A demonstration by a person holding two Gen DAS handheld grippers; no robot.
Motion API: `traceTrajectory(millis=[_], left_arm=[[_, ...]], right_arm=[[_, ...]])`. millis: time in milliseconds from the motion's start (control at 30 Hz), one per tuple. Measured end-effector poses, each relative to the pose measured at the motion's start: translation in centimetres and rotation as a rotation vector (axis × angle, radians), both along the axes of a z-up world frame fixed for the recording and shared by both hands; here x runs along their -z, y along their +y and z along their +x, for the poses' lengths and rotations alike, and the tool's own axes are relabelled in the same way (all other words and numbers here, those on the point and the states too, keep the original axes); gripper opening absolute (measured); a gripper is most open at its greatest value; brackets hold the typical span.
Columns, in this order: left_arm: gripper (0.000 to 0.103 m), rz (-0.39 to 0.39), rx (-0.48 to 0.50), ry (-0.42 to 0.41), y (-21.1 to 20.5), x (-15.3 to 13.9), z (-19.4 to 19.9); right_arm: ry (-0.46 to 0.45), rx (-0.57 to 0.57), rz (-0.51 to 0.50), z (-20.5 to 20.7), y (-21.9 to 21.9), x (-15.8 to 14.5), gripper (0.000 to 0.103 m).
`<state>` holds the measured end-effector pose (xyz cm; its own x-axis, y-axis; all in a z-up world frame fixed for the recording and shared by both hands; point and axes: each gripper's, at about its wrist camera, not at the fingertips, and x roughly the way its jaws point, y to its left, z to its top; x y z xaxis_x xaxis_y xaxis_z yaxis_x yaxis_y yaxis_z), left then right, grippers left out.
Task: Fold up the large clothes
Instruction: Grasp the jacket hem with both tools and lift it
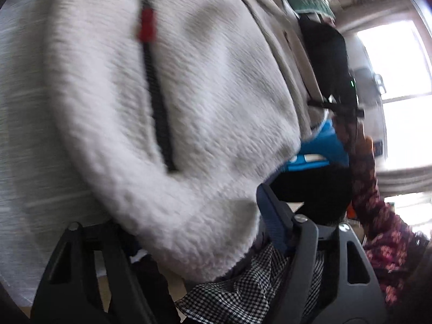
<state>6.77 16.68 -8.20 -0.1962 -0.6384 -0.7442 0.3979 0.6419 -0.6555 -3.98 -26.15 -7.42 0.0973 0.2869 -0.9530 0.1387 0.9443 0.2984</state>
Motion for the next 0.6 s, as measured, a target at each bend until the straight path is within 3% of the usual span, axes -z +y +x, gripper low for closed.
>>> traceTrajectory(millis=[100, 167, 233, 333, 400, 600], left_arm=[[0.05, -0.018, 0.017, -0.001, -0.2, -0.2, 0.0], [0.043, -0.014, 0.002, 0.004, -0.2, -0.2, 0.3], [0.031, -0.007, -0.024, 0.012, -0.1, -0.2, 0.6], [0.023, -0.024, -0.064, -0.005, -0.3, -0.9, 0.8], [0.018, -0.052, -0.088, -0.065, -0.4, -2.4, 1.0], [0.016, -0.131, -0.221, -0.253, -0.6, -7.1, 2.4]], right_arm=[[0.001, 0.023, 0.024, 0.4, 0.2, 0.0, 0.057], [-0.004, 0.054, 0.066, 0.4, -0.2, 0.1, 0.034], [-0.018, 0.09, 0.098, 0.5, -0.7, -0.2, 0.027], [-0.05, 0.11, 0.115, 0.4, -0.8, -0.8, 0.022], [-0.091, 0.101, 0.101, 0.5, -0.3, -1.7, 0.02], [-0.251, 0.091, 0.078, 1.8, 0.8, -5.8, 0.019]])
